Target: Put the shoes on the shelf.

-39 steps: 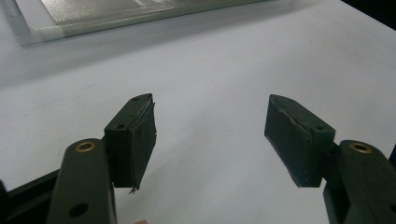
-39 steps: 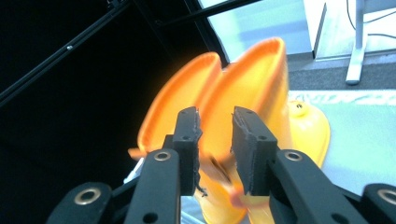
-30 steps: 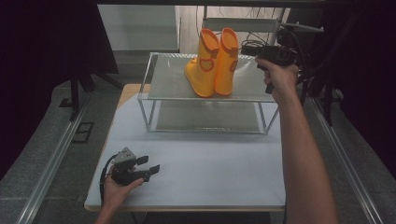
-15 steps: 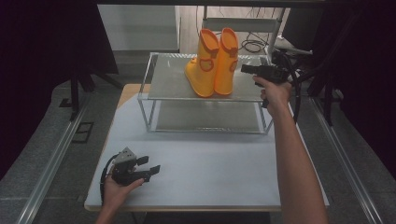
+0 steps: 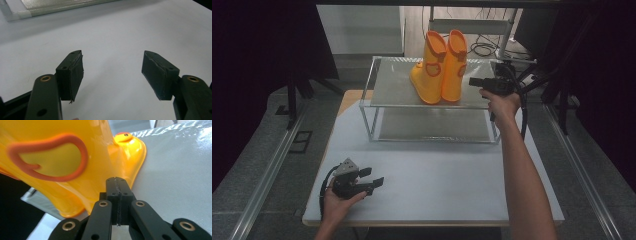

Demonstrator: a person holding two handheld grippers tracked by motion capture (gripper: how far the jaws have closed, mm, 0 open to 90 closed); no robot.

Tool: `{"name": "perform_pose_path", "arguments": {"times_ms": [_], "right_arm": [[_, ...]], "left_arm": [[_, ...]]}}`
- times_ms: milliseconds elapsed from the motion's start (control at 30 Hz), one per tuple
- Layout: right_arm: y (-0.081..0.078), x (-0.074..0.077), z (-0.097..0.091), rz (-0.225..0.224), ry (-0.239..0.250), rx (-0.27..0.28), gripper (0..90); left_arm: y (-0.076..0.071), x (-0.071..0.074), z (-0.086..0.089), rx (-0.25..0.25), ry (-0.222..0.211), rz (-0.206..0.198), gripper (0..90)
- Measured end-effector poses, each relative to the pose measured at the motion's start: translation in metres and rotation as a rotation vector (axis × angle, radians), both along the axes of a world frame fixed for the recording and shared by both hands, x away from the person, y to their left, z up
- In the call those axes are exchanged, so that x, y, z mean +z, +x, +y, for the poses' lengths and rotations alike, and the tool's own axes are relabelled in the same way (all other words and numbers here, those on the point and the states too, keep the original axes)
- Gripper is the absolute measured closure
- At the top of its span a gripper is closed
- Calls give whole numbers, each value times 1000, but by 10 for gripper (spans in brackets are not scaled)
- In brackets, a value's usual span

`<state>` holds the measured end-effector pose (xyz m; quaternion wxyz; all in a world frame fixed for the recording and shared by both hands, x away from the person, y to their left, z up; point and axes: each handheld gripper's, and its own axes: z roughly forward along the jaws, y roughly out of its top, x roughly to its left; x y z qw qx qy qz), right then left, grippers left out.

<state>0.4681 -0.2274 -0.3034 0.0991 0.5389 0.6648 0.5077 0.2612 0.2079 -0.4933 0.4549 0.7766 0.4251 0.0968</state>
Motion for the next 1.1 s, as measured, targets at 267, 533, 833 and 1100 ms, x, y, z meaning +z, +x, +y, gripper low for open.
{"name": "perform_pose_path", "arguments": {"times_ms": [267, 533, 833, 1100], "right_arm": [[7, -16, 16, 18, -123, -24, 896], [11, -33, 29, 49, -148, -36, 897], [8, -35, 30, 61, -101, -25, 899], [5, -35, 39, 57, -91, 13, 899]], "left_arm": [[0, 0, 0, -2, 4, 1, 337], [0, 0, 1, -1, 3, 1, 337], [2, -1, -1, -5, 6, 4, 337], [2, -1, -2, -6, 4, 6, 337]]}}
